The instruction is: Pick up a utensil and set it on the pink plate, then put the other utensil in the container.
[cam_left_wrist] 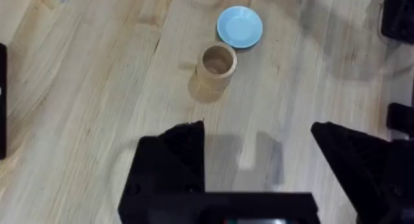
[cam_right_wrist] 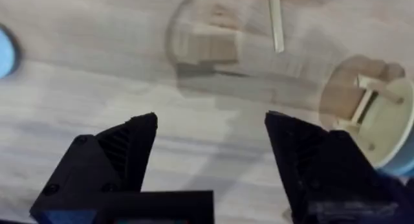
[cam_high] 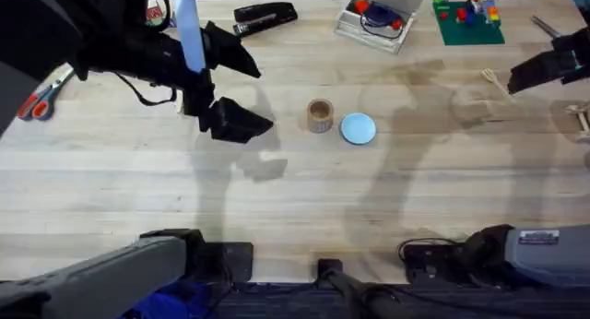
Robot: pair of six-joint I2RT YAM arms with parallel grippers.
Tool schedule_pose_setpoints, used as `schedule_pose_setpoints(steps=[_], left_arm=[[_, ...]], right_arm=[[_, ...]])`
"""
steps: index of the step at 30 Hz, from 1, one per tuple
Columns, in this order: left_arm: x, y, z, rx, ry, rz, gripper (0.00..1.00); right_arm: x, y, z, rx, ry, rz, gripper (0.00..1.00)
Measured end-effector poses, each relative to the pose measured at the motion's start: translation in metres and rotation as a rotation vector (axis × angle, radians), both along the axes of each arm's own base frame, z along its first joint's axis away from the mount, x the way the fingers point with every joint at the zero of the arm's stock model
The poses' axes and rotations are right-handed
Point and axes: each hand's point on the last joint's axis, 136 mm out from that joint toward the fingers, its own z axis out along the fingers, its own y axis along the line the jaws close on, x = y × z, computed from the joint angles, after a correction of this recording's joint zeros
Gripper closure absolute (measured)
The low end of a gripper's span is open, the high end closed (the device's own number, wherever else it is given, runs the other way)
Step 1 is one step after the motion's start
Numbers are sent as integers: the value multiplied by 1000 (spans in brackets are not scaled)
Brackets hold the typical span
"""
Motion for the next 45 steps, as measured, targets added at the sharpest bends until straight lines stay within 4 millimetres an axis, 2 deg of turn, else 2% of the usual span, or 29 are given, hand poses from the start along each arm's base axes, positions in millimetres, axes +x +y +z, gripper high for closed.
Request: schedule_pose_setpoints(steps=[10,18,25,36,45], left_arm=[[0,0,0,0,0,0,6],[0,0,0,0,1,0,6],[0,0,0,0,1,0,6],[0,0,0,0,1,0,6],[0,0,0,0,1,0,6]], right_arm=[[35,-30,-51,1,11,31,6],[59,-55,-68,-84,-22,28,6],[64,-59,-82,-72,14,36,6],[84,-66,-79,-49,67,67,6],[87,-48,-115,-10,168,143,6]])
